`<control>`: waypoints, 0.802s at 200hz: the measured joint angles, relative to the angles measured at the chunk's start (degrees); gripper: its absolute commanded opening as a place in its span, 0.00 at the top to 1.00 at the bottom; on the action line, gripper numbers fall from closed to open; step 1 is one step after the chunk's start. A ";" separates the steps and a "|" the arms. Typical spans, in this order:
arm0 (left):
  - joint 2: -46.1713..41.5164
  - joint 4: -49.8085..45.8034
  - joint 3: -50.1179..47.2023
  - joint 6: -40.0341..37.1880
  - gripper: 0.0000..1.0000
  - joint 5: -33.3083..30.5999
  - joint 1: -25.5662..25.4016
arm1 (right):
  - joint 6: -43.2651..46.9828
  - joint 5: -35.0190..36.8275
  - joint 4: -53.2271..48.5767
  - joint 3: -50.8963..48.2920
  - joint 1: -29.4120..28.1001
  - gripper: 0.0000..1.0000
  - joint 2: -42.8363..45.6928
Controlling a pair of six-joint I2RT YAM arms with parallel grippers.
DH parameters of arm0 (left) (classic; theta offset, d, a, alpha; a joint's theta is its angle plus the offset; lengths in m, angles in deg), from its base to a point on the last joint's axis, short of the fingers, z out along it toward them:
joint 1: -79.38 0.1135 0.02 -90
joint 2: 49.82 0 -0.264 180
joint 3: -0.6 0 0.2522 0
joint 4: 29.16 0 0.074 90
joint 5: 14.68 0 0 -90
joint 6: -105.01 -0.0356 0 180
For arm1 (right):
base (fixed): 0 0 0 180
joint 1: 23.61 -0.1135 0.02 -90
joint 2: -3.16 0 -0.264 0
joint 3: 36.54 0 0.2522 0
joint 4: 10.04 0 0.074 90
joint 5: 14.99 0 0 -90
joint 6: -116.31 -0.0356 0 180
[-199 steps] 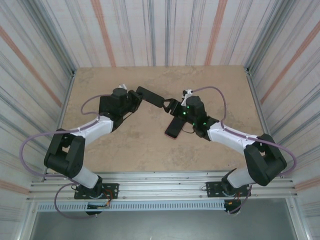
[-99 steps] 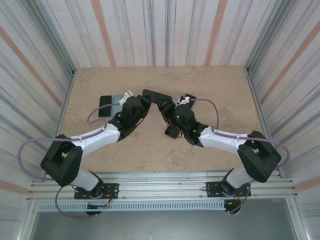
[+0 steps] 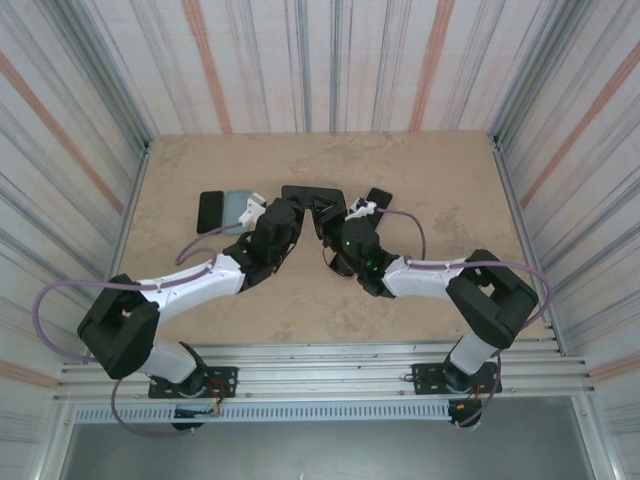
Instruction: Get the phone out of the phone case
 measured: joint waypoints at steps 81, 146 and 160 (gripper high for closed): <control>-0.68 0.22 -0.50 1.95 1.00 -1.14 -1.11 | -1.70 -0.92 4.42 0.02 0.07 0.81 -2.40; -0.70 1.79 -0.50 2.54 0.86 -1.18 -1.11 | -4.72 -1.99 6.08 0.02 0.55 0.94 -2.45; -0.70 1.95 -0.59 2.54 0.76 -1.16 -1.11 | -4.68 -2.01 6.10 0.02 0.57 0.95 -2.45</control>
